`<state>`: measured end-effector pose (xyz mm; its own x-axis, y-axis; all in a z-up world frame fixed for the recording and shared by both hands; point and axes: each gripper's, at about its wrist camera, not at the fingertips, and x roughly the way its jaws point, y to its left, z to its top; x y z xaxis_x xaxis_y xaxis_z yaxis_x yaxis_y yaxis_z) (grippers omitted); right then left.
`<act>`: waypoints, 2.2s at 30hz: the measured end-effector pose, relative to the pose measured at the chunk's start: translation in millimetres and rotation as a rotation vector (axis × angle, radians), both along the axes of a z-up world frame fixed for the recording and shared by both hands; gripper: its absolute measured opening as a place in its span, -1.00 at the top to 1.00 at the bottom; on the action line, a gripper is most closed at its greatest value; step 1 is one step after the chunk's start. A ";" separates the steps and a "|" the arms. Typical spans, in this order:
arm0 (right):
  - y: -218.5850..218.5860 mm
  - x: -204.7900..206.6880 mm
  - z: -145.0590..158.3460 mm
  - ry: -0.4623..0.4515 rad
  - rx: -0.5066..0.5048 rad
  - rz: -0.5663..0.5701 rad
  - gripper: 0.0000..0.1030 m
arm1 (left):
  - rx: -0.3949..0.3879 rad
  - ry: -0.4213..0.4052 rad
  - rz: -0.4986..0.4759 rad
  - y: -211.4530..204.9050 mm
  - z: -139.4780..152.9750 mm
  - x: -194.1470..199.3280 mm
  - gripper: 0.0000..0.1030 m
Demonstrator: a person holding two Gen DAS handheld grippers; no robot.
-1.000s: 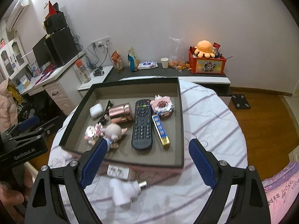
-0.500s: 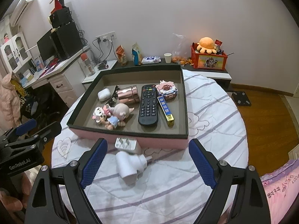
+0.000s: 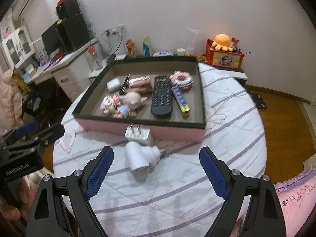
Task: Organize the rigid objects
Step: 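Reach the right gripper to the white plug adapter and grasp it, then carry the plug adapter into the tray beside the remote and release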
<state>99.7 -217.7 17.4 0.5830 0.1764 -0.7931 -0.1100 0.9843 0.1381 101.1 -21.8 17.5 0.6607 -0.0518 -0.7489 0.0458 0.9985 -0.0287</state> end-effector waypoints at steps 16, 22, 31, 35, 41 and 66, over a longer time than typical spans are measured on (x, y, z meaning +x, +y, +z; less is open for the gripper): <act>20.9 31.6 -64.7 0.155 -0.028 0.027 -0.75 | -0.013 0.081 0.009 10.9 -32.3 14.2 -1.00; 21.2 40.5 -83.1 0.160 -0.013 0.038 -0.75 | -0.010 0.095 0.002 8.8 -37.4 20.3 -1.00; 16.1 33.9 -78.3 0.138 0.007 0.066 -0.42 | -0.004 0.097 -0.012 2.7 -37.5 21.3 -1.00; 14.5 27.9 -75.4 0.135 0.023 0.067 -0.42 | 0.004 0.088 -0.018 0.3 -33.9 17.7 -1.00; 4.6 17.2 -56.8 0.101 0.044 0.059 -0.42 | 0.009 0.071 -0.021 -1.5 -26.5 13.7 -1.00; -9.9 117.9 -8.0 -0.001 -0.079 -0.004 -0.42 | -0.032 -0.023 0.007 2.9 -2.5 101.9 -1.00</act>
